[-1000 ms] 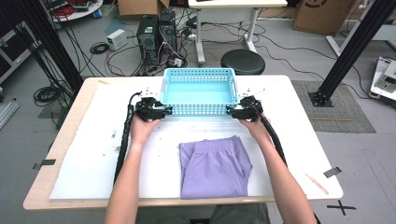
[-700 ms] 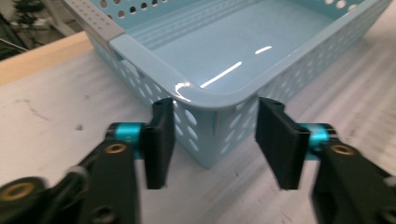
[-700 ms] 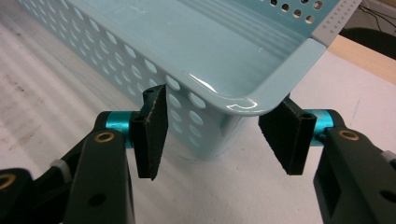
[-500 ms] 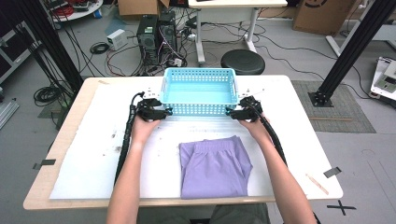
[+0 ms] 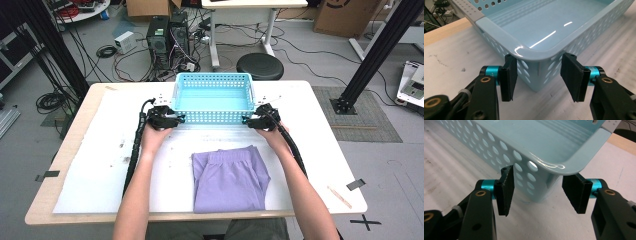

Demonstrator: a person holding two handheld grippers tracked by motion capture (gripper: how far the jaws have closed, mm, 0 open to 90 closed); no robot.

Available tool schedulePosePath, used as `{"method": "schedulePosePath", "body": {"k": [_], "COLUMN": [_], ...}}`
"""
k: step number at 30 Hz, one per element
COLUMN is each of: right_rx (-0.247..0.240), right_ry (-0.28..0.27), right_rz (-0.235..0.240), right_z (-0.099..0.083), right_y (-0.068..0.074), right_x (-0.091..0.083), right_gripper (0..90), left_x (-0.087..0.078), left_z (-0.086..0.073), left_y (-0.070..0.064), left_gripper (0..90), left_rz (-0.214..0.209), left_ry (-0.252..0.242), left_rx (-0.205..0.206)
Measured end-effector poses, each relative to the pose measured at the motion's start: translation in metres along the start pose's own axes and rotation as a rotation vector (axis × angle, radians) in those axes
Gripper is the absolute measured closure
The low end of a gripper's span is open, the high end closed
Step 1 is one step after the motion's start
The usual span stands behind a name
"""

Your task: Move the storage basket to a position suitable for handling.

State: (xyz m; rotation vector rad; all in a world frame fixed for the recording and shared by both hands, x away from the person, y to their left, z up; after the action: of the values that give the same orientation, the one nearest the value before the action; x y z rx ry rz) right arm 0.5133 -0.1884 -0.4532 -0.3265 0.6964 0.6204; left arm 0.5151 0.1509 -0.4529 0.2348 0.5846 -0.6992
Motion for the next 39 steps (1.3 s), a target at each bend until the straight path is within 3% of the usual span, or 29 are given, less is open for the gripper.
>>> {"method": "schedulePosePath", "body": {"k": [12, 21, 28, 33, 39], "right_rx": [-0.004, -0.014, -0.011, 0.004, -0.028], "right_ry": [0.012, 0.021, 0.020, 0.013, 0.027], "right_rz": [0.026, 0.035, 0.047, 0.055, 0.042], "right_z": [-0.004, -0.014, -0.025, -0.033, -0.045], "right_y": [-0.001, 0.000, -0.001, -0.002, 0.005], "right_x": [-0.014, -0.029, -0.041, -0.050, -0.058], "right_gripper": [45.2, 46.1, 48.3, 48.3, 48.8], "left_x": [-0.007, -0.013, -0.017, -0.018, -0.021], "left_z": [0.003, 0.002, 0.003, -0.002, -0.008], "left_y": [-0.012, -0.028, -0.044, -0.056, -0.065], "left_gripper": [47.8, 47.8, 47.8, 47.8, 47.8], "left_rz": [-0.017, -0.031, -0.039, -0.047, -0.057], "left_ry": [0.008, 0.009, 0.058, 0.035, 0.035], "left_rx": [-0.014, -0.001, 0.022, 0.030, 0.034]}}
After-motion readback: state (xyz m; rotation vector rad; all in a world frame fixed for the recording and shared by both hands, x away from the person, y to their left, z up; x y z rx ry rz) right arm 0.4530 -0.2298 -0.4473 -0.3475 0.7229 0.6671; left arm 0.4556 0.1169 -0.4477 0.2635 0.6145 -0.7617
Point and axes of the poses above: each handheld gripper's, and its own axes: x roughly forward along the jaws, z roughly out of its top, y roughly to its left, the point moved 5 cm from there along x, roughly forward along the jaws, and after that the axes turned 3 degrees about y, right-handed, at the moved point
